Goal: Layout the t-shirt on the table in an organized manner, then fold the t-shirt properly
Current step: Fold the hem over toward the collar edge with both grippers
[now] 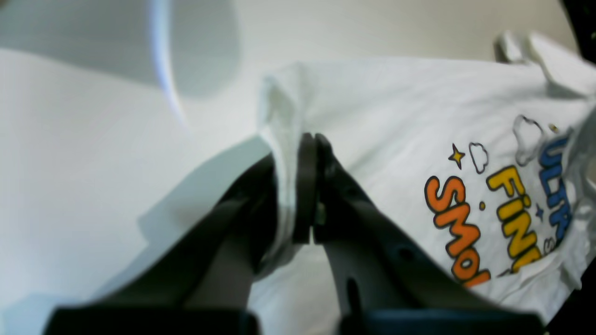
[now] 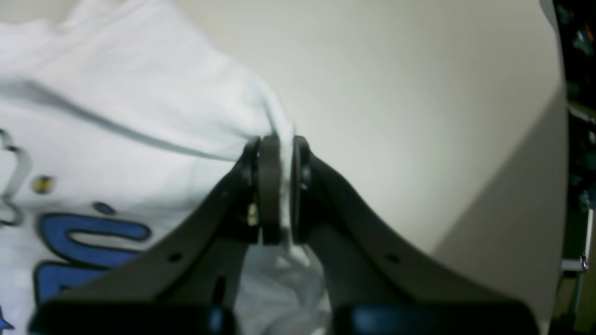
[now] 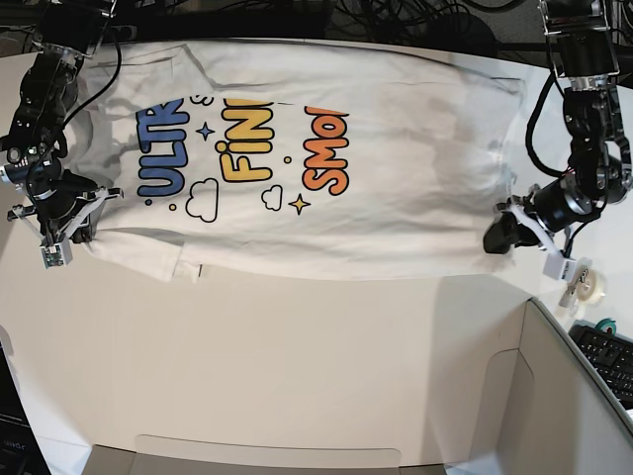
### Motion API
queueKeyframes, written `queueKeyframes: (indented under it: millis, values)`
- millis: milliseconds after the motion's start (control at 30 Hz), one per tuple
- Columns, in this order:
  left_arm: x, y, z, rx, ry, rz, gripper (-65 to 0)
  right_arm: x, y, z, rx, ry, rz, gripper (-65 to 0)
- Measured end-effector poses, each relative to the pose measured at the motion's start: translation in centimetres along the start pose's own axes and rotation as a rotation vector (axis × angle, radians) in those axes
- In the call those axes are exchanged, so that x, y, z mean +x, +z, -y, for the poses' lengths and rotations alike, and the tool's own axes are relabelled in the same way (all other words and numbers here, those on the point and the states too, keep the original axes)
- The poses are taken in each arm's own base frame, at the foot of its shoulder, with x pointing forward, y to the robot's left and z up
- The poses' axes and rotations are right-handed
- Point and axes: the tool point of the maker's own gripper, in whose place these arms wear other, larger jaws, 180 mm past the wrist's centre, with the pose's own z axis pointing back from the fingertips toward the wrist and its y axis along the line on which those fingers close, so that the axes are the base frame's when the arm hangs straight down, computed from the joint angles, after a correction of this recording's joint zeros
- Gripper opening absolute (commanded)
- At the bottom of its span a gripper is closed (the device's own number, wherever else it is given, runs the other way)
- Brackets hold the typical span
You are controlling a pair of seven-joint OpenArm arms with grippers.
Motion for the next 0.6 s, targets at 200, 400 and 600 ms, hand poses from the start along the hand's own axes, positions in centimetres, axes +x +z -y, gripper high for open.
queueKeyframes:
  millis: [200, 400, 600]
  values:
    - [0.3, 3.3, -0.5, 0.058, -0.033, 0.017, -64.9, -1.3, 0.7, 0.2, -0.007, -0.001, -0.014, -65.0]
    - [-2.8, 4.8, -1.4, 0.09, 0.001, -0.066, -64.9, -4.2, 1.1, -0.5, 0.012, 0.004, -0.077, -65.0]
    - [-6.2, 5.5, -1.7, 0.105, 0.044, -0.134, -64.9, -7.0, 2.0, -1.3, 0.025, 0.022, -0.143, -65.0]
